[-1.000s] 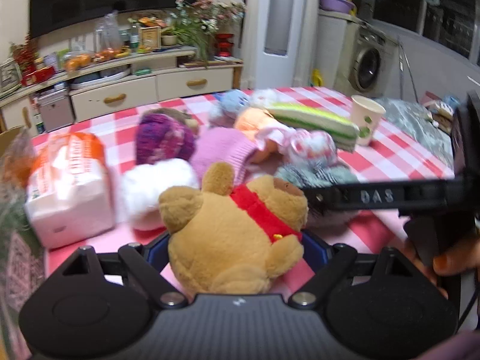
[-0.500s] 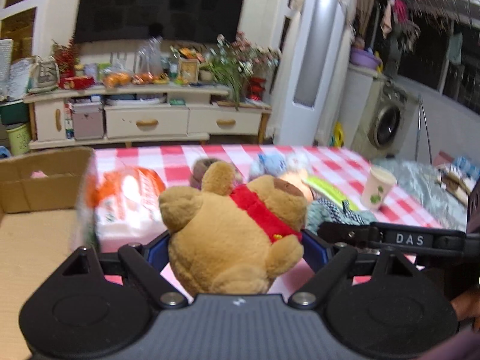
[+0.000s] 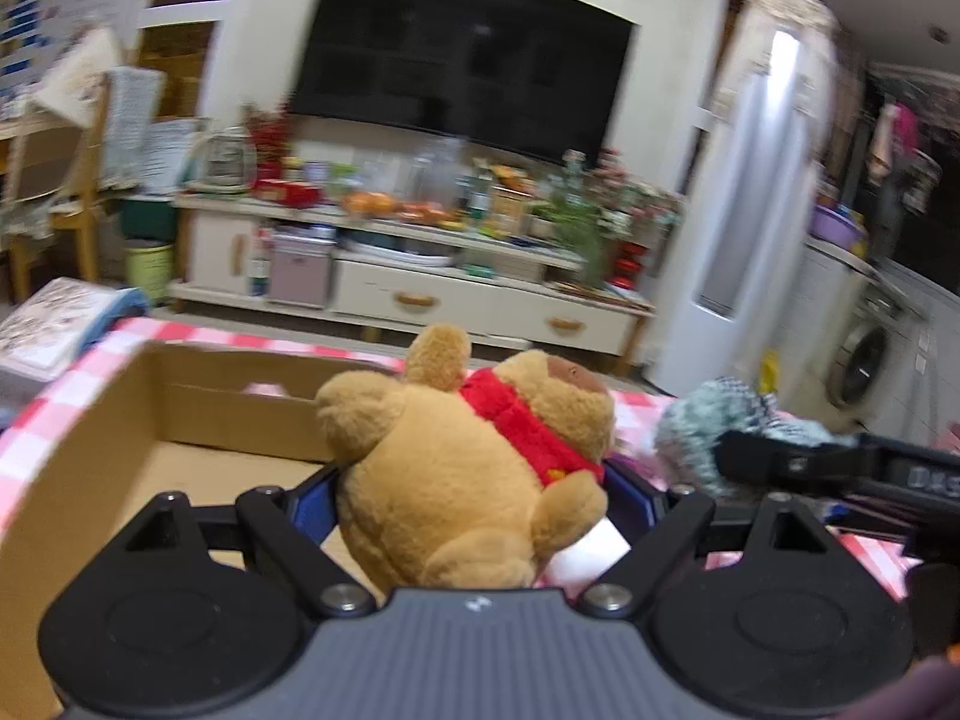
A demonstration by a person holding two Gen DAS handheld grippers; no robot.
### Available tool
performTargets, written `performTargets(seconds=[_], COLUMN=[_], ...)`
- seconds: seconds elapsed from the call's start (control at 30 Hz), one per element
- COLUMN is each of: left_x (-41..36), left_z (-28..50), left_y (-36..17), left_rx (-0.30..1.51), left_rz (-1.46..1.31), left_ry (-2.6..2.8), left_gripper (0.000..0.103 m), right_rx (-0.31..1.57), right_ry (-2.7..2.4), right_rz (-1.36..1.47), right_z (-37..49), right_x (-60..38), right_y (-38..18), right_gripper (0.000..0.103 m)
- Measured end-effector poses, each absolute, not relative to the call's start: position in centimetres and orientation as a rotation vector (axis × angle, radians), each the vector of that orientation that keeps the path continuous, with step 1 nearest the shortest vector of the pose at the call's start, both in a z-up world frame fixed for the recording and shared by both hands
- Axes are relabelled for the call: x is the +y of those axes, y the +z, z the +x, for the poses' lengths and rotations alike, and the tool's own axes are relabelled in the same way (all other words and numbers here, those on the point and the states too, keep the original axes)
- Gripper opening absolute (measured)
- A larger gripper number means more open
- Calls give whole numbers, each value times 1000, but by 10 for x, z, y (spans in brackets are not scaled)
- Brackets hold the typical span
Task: Organize soft objects
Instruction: 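Carry the bear and teal plush over the cardboard box and open both tools, then move both open tools back toward the remaining plush toys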
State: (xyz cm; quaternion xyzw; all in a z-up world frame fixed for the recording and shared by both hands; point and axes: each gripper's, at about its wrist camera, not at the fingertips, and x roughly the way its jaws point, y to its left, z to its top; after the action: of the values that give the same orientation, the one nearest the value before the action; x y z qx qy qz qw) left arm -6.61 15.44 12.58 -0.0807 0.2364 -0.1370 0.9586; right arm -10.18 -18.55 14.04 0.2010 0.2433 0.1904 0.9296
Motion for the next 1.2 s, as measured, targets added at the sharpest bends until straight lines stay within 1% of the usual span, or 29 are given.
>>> performTargets(seconds=[0.23,0.5,0.67,0.83,0.93,1.03,1.2], left_x=[211,263,284,290,289,284,276], left_z=[-58,-51,-53,-55,-56,-57,-61], left_y=[124,117,111,105,104,104,111], left_rx=[471,501,528,558,572,583,547], left_rz=[-217,-279,-310,-305,-291,-257,-207], left_ry=[-92,81,129,133,139,136,138], left_gripper=[87,87,87,88,93,102,102], right_rx=[502,535,551,576,593,601,557], right_ry=[517,625,688,720,720,717,695], right_rz=[350,186,82,15,-8,5,32], right_z=[-75,-61,-62,-59,-55,-60,-71], right_x=[-138,-90,-70,-44,-39,-41,-57], right_y=[143,128,119,107,104,103,112], right_gripper=[95,95,95,96,101,101,101])
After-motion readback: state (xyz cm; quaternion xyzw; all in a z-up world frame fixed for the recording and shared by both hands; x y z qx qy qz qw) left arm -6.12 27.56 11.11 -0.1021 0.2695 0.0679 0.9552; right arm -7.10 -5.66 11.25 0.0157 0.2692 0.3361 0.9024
